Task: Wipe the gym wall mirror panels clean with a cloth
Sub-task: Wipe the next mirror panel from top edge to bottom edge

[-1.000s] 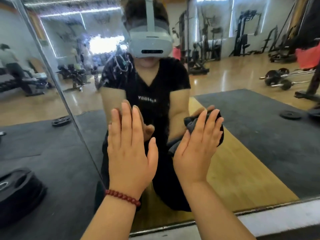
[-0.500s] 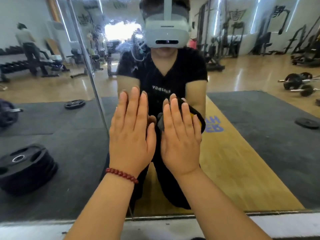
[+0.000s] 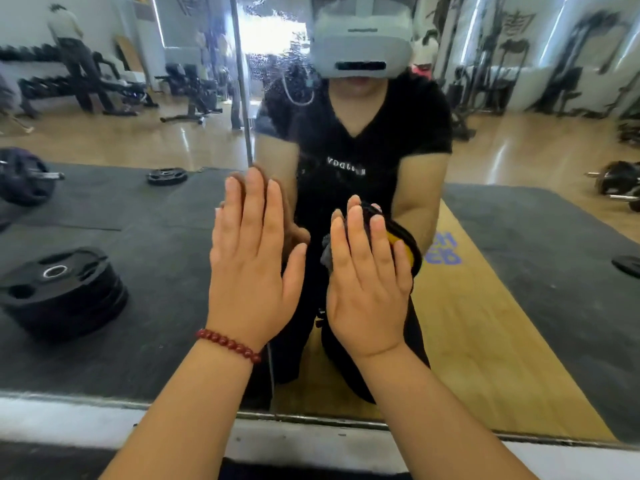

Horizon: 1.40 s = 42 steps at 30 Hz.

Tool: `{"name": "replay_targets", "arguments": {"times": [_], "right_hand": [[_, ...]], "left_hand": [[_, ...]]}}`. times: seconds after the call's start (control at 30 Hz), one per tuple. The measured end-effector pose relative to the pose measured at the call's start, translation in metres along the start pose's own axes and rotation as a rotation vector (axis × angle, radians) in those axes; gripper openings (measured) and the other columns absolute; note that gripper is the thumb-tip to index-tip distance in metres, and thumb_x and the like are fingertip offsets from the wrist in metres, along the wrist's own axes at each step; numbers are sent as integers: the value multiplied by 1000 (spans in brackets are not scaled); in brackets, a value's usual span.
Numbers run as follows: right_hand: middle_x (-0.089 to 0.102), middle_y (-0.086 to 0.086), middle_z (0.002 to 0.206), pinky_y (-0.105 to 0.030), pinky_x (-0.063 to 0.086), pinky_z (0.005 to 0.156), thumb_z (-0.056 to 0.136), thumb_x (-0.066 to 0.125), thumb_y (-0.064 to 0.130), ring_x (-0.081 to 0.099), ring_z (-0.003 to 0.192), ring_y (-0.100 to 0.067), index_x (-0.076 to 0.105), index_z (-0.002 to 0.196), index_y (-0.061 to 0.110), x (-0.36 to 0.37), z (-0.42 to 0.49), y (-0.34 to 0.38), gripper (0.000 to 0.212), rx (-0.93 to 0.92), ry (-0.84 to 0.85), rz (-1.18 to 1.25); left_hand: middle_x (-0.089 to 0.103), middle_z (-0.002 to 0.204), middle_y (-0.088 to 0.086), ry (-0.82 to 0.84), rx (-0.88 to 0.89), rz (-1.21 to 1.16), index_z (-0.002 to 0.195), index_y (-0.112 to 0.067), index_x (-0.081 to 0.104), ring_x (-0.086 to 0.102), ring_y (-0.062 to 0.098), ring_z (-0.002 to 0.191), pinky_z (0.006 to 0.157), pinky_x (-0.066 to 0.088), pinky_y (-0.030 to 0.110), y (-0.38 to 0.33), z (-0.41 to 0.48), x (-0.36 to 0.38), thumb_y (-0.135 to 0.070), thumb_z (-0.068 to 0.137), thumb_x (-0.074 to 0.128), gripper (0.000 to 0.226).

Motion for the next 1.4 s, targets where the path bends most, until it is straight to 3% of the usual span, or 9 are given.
{"name": "replay_targets", "arguments": {"times": [0.17, 0.3, 0.47, 0.57, 0.67, 0.87, 1.07, 1.2, 1.4], "right_hand": [[8, 1, 162, -36, -1, 123, 103, 27, 32, -1, 152, -16, 15, 155, 10, -23, 51, 18, 57, 82, 20, 375], [7, 5, 161, -33, -9, 122, 96, 30, 12, -5, 153, -16, 17, 153, 15, -32, 69, 16, 59, 151, 43, 813], [19, -5, 159, -33, 5, 124, 90, 35, -12, 9, 153, -18, 30, 148, 10, -40, 63, 1, 62, 192, -9, 926], [26, -14, 157, -36, 17, 123, 93, 42, -15, 21, 151, -25, 35, 145, 3, -49, 60, -7, 56, 107, -20, 845], [30, -13, 156, -44, 17, 122, 93, 49, -5, 23, 150, -27, 39, 145, 6, -51, 60, -29, 53, -35, -37, 581], [33, -13, 155, -42, 8, 123, 104, 33, 14, 19, 150, -19, 37, 146, 3, -39, 58, -61, 43, 9, -113, 437], [35, -14, 153, -41, 10, 123, 101, 33, 7, 24, 148, -23, 38, 145, 1, -38, 55, -61, 45, -23, -137, 407], [34, -14, 153, -41, 11, 123, 101, 35, 8, 24, 148, -22, 42, 144, 1, -36, 54, -60, 44, -51, -160, 337], [33, -14, 154, -41, 10, 123, 100, 37, 6, 20, 149, -21, 39, 146, 0, -35, 53, -58, 46, -52, -158, 281]], "left_hand": [[-1, 162, 3, -13, -7, -130, 155, -8, 7, -11, 15, 151, 123, -6, 34, 4, -1, -5, -32, 104, 28, 60], [11, 162, 3, -79, -61, -219, 154, -8, 20, 2, 17, 152, 124, 3, 38, 0, -2, -12, -38, 106, 20, 57], [10, 163, 9, -229, -115, -191, 154, -12, 19, -7, 16, 151, 123, -1, 40, -24, 16, -12, -37, 106, 28, 55], [12, 159, 12, -294, -51, -131, 151, -16, 26, -15, 15, 150, 123, -6, 38, -34, 29, -5, -22, 106, 31, 46], [26, 158, 17, -311, 30, -188, 146, -6, 40, 5, 20, 149, 124, 1, 38, -53, 36, 1, -20, 108, 23, 44], [-7, 160, 15, -160, -95, -35, 155, -20, 0, -10, 28, 150, 122, -6, 47, -73, 45, 14, -52, 103, 21, 65], [20, 158, 23, -315, -26, 90, 153, -14, 30, 8, 38, 147, 121, -6, 47, -55, 67, -5, -42, 105, 36, 57], [33, 143, 13, -512, 92, 83, 135, -7, 58, 36, 33, 131, 118, 19, 38, -43, 65, -10, -27, 102, 52, 39], [51, 142, 19, -413, 138, 29, 138, -2, 52, 43, 30, 132, 112, 33, 40, -48, 58, -3, -24, 103, 48, 42]]}}
Point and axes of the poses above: each hand's wrist, its own z-axis towards the middle knuckle, its own x-axis out of the palm, y = z × x, the point moved 4 cm from there along z, towards the middle knuckle
